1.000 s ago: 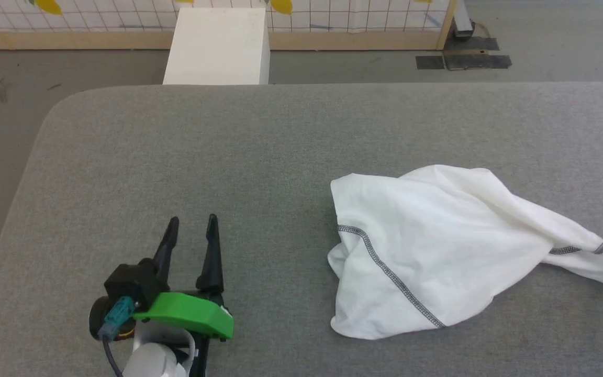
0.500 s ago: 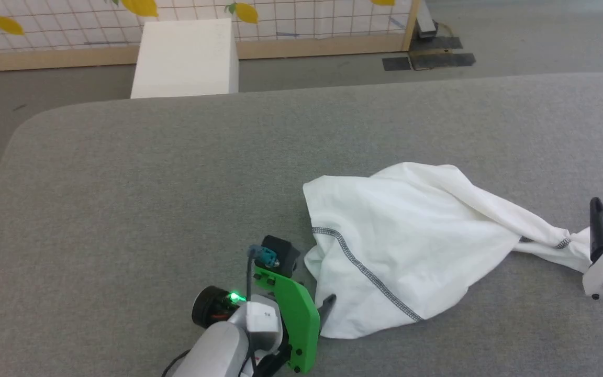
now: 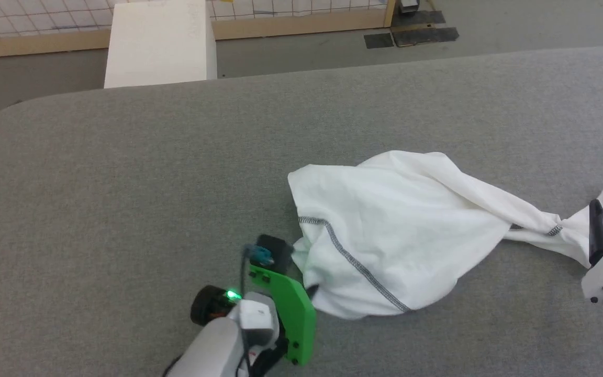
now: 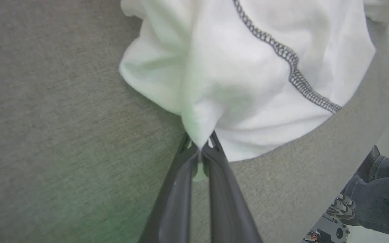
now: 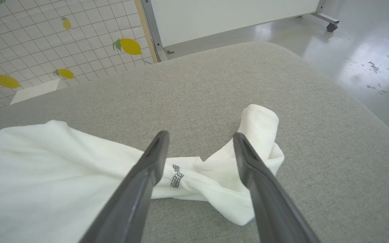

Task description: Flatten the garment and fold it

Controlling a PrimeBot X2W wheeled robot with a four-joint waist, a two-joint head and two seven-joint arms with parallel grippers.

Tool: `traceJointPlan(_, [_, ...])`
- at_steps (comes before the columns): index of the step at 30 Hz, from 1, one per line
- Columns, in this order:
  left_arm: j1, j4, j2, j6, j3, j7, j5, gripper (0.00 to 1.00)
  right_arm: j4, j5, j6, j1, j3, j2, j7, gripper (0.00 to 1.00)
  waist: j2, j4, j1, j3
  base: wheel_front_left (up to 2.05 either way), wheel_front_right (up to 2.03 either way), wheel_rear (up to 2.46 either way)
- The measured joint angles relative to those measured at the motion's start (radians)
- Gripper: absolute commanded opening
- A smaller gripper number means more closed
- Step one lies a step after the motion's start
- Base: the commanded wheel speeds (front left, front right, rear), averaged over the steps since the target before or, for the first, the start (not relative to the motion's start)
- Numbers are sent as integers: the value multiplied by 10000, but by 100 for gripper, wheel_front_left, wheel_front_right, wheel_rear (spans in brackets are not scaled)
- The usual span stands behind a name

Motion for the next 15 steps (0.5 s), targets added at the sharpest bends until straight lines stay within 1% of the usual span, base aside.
traceJointPlan(3, [-111,-336,38,245,732,-704,-207,0,59,-2,0,21,73,8,-40,100,0,182,0,-70,0,0,0])
traceJointPlan(7, [-760,-1099,407,619,1760,-1425,-395,0,132,-6,0,42,226,19,-82,100,0,450,0,-194,0,0,0])
traceJointPlan(10, [-1349,-1657,780,855,2497,-1753,-481,0,209,-6,0,44,418,25,-86,100,0,674,0,-311,0,0,0])
traceJointPlan(12, [-1648,-1948,1072,1110,2972,-1802,-479,0,259,-6,0,44,598,27,-86,100,0,849,0,-399,0,0,0])
traceJointPlan(15, [-1655,-2077,1438,1572,3528,-1772,-476,0,330,-4,0,44,821,31,-84,100,0,1036,0,-506,0,0,0])
